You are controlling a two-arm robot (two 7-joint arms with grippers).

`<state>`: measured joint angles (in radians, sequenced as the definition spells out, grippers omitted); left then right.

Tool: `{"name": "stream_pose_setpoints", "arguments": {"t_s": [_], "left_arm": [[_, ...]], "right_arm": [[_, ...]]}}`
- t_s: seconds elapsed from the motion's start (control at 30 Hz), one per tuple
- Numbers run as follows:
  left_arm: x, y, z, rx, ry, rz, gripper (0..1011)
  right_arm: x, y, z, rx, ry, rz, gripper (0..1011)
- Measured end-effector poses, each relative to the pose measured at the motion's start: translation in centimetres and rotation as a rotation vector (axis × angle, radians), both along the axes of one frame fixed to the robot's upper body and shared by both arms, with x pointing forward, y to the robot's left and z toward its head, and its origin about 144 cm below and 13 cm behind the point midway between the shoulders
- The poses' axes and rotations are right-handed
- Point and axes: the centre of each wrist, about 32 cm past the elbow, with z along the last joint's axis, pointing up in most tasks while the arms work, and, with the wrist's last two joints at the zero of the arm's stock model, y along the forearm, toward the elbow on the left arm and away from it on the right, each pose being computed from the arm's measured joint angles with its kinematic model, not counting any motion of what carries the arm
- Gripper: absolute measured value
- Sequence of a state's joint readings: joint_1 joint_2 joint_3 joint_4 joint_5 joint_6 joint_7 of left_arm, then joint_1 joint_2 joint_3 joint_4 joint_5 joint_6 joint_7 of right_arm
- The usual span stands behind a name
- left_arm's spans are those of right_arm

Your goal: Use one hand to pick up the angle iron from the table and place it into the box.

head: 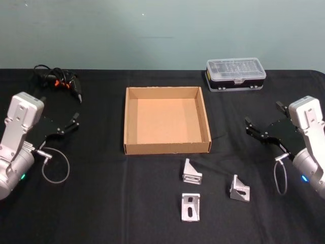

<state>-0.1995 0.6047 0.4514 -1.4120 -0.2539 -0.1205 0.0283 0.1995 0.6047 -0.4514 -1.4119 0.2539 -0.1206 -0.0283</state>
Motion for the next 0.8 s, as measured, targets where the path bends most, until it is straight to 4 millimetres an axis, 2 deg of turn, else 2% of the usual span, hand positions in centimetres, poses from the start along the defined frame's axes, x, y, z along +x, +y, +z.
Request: {"name": "stream_pose_setpoints", "arguments": {"t_s": [0.8], "left_arm": [[0.0,0.0,0.0,0.0,0.0,0.0,1011]], "right_arm": [[0.0,0.0,0.0,0.0,0.0,0.0,1000]]}}
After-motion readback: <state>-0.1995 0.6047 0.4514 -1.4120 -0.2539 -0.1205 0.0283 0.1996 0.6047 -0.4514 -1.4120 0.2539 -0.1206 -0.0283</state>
